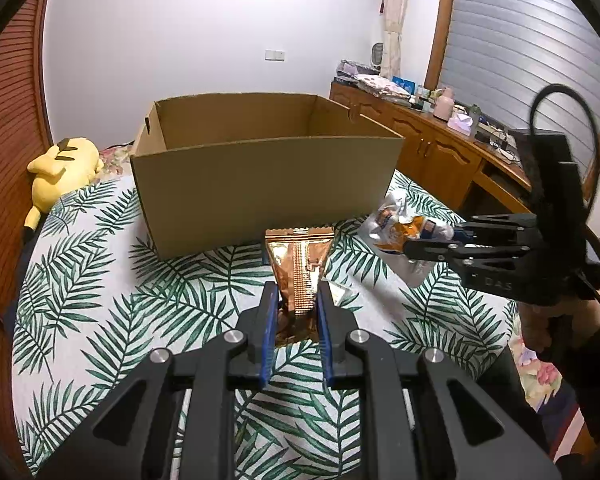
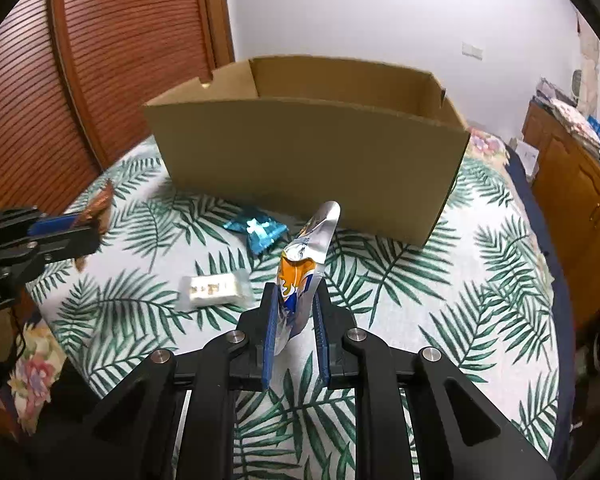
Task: Organize snacks
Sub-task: 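Carry both snacks into the box and open both tools to release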
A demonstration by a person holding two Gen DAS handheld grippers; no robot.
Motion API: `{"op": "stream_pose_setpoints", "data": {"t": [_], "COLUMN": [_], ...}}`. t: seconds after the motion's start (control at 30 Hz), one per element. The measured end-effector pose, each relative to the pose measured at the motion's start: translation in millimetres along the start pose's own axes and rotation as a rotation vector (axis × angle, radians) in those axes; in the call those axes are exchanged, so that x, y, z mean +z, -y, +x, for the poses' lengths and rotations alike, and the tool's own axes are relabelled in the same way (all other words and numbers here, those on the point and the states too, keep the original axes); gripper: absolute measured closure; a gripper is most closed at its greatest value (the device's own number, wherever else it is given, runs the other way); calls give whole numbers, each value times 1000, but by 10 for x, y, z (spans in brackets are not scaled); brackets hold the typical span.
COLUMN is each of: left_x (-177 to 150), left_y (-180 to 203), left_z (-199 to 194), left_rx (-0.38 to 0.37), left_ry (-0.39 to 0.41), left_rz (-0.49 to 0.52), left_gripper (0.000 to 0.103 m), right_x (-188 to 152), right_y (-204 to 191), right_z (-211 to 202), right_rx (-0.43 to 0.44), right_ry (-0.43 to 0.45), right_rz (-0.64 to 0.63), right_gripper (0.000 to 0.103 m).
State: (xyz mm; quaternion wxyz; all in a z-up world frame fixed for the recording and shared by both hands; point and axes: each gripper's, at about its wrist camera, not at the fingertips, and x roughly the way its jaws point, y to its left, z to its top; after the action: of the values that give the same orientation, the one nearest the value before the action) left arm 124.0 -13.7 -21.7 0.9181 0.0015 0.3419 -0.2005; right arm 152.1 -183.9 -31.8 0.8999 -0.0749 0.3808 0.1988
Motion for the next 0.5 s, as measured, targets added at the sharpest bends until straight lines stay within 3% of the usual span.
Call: {"op": "stream_pose_setpoints", "data": {"t": [0.5], "left_x": [275], "left_y": [20], "left_z": [-230], "left_rx": [32], "left_ry": [83], "left_rz": [-3], "left_gripper": [87], "right_x": [212], "right_y": [-21], "right_z": [-644], "right_rx": [-28], "right_ry": [144], "right_rz": [-17], "right_gripper": [89]}}
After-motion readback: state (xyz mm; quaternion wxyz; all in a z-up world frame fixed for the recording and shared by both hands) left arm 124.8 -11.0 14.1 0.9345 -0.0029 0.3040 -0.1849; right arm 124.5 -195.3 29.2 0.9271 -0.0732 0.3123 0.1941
